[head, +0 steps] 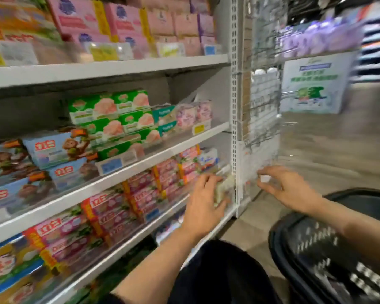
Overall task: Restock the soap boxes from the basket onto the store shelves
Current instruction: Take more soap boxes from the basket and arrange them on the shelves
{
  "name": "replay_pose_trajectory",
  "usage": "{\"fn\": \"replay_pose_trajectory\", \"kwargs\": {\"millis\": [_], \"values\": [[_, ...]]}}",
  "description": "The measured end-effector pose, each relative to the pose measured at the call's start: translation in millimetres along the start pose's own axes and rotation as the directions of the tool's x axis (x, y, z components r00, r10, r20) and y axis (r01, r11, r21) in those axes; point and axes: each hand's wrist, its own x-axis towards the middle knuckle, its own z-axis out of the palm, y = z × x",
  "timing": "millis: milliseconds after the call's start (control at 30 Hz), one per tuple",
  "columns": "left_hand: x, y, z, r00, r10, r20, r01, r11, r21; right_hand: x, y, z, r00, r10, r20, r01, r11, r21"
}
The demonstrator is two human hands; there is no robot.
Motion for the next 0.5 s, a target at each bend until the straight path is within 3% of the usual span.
{"fn": "replay_pose_trajectory", "kwargs": {"millis": [133, 267, 400, 500], "values": [[4, 76, 80, 0.941, 0.186, 0.284, -0.13, 0.97, -0.205, -107, 69, -37, 0.983, 0.18, -0.016, -0.181, 0.98, -0.078], [3, 140, 151, 0.807, 0.375, 0.457, -0.237, 0.914, -0.33, -211, 136, -57, 0.91, 0.415, 0.027, -0.409, 0.905, -0.116], [-6, 184, 219, 0.577, 0.468, 0.669, -0.318, 0.884, -0.344, -286, 180, -68, 0.792, 0.597, 0.13, -0.572, 0.799, -0.184], [-16, 207, 264, 0.392, 0.472, 0.789, -0.386, 0.863, -0.325, -312, 199, -72, 0.658, 0.709, 0.256, -0.673, 0.705, -0.223]]}}
